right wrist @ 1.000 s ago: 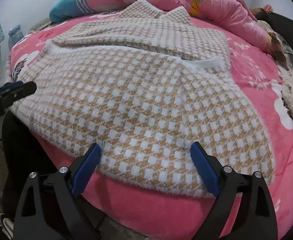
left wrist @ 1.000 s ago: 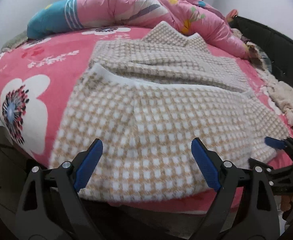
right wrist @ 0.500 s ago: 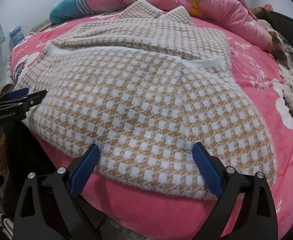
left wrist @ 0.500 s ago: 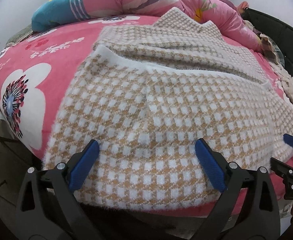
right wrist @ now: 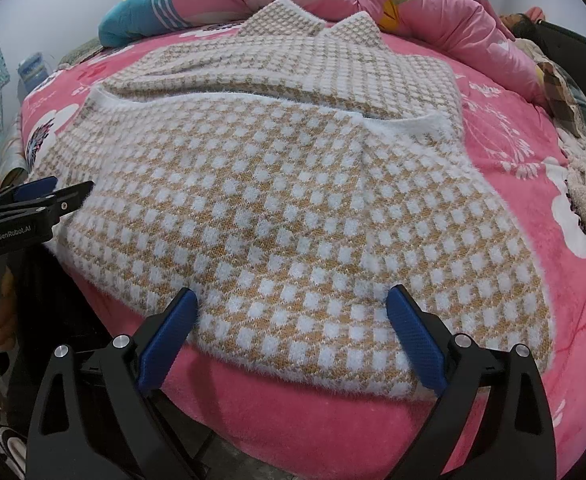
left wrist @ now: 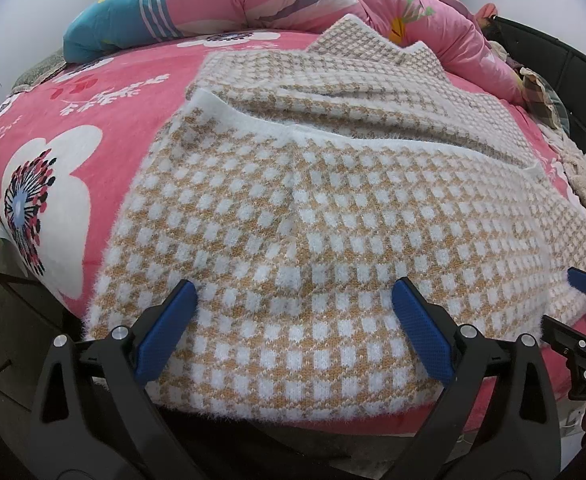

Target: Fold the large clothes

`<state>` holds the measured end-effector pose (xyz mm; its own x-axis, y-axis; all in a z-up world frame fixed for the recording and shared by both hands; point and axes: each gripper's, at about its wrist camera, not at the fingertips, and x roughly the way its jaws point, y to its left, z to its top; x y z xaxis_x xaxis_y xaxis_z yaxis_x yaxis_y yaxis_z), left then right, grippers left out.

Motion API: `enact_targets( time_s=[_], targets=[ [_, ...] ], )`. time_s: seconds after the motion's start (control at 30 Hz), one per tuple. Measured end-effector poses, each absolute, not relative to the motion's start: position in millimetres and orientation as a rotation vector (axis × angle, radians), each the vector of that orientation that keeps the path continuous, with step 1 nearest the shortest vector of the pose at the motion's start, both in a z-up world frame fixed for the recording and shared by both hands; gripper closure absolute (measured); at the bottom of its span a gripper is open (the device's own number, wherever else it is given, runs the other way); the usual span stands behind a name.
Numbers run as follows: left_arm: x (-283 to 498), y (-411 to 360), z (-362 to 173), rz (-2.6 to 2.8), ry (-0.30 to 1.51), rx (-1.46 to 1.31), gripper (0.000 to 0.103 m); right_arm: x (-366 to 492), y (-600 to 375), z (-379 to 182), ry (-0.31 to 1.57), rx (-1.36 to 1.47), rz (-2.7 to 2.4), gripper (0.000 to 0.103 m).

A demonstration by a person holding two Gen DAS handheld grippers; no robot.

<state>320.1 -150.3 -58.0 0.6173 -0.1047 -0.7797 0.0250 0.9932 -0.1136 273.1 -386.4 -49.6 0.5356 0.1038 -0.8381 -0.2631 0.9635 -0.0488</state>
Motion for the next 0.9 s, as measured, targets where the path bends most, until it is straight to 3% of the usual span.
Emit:
enact_targets(
  time_s=[0.9],
  targets=[
    [323.7, -151.0, -59.1, -0.076, 0.923, -0.096, 0.008, 282.7, -389.9, -46.1, 1.032, -0.15, 0.247, 0.007]
  ],
)
